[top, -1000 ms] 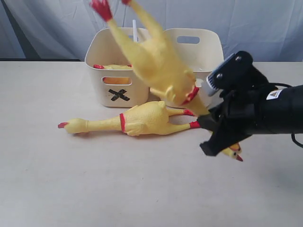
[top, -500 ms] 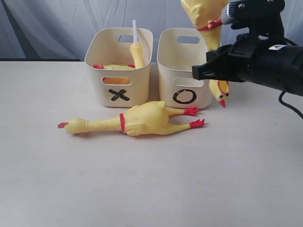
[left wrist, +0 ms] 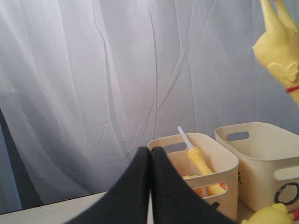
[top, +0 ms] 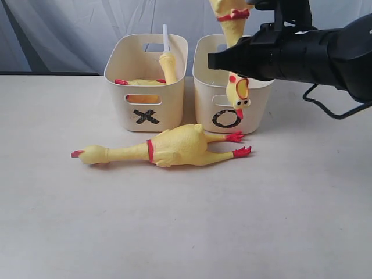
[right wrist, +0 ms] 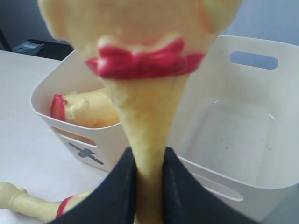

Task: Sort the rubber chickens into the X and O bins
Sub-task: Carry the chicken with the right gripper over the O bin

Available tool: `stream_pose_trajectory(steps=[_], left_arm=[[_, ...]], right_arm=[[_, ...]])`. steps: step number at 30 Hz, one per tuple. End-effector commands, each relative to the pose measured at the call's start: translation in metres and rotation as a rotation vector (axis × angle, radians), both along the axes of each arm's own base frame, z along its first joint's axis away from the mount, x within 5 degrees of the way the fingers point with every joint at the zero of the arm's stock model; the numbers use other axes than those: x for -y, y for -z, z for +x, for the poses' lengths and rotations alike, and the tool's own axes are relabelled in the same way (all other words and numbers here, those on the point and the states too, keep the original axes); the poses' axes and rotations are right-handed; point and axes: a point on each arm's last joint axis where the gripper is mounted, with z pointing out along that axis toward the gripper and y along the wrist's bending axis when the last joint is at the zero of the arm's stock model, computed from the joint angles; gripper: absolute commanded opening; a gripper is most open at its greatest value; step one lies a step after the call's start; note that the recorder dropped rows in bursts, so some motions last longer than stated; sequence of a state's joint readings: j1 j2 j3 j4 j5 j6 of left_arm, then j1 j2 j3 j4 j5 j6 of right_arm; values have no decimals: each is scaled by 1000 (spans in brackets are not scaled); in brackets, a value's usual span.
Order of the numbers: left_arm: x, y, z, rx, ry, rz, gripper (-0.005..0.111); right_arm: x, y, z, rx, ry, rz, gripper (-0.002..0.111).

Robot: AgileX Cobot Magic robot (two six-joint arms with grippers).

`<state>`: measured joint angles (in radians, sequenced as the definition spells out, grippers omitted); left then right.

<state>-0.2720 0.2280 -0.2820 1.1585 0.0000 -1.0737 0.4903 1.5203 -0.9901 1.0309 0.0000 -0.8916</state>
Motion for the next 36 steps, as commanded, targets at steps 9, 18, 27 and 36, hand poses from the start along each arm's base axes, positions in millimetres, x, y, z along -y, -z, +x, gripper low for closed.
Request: stream_pose_trajectory(steps=[9, 18, 27, 36], left_arm=[[-1, 1, -1, -1, -6, -11, 0], [-1, 1, -1, -1, -6, -11, 0], [-1, 1, -1, -2, -3, -17, 0], [-1, 1, -1, -2, -3, -17, 0]], right_arm=[[25, 10, 11, -250, 50, 207, -1], [55, -4, 14, -452, -59, 279, -1], [61, -46, 18, -603, -81, 190, -1], [62, -57, 54, -746, -52, 59, -1]])
